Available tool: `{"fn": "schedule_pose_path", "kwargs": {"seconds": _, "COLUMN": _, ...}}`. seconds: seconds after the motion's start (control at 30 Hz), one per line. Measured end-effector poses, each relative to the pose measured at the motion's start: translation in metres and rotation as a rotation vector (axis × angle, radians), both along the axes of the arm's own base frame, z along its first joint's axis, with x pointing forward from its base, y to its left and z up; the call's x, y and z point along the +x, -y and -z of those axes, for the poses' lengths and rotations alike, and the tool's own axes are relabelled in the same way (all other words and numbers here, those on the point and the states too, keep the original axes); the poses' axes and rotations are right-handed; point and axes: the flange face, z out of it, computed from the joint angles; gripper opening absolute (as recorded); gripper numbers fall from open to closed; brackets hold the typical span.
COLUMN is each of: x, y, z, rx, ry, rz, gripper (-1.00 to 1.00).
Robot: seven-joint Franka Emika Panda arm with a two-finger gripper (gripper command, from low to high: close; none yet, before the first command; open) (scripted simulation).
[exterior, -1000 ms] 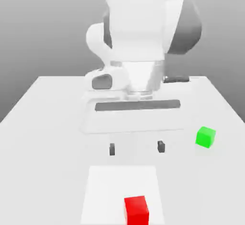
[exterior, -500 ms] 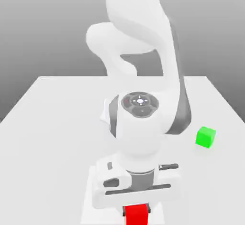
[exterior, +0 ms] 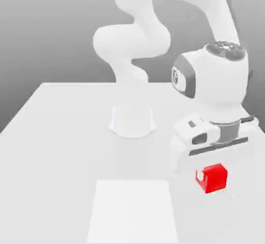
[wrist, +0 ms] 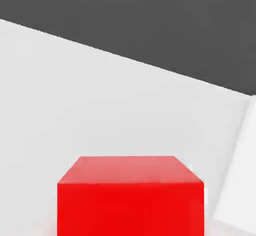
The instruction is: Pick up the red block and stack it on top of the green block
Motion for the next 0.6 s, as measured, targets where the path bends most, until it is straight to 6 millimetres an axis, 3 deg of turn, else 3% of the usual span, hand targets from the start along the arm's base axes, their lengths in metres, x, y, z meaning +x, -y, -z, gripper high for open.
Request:
{"fn": "schedule_pose_path", "kwargs": {"seconds": 0.23, "x": -0.145, "y": -0.036, "z": -0.004, "rx": -0.044, "ry": 0.025, "rz": -0.118, "gripper": -1.00}}
{"fn": "schedule_pose_path", "kwargs": {"seconds": 0.3, "x": -0.157, "y": -0.037, "z": 0.007, "rx": -0.054, "ry": 0.035, "rz": -0.132, "gripper": -1.00}}
{"fn": "schedule_pose_path", "kwargs": {"seconds": 0.5, "x": -0.162, "y": -0.037, "z": 0.054, "rx": -0.057, "ry": 0.039, "rz": -0.138, "gripper": -1.00}}
{"fn": "schedule_pose_path", "kwargs": {"seconds": 0.53, "x": -0.163, "y": -0.037, "z": 0.060, "rx": -0.055, "ry": 0.037, "rz": -0.137, "gripper": 1.00}}
{"fn": "schedule_pose_path", "kwargs": {"seconds": 0.6, "x": -0.160, "y": -0.035, "z": 0.060, "rx": -0.055, "ry": 0.037, "rz": -0.131, "gripper": 1.00}}
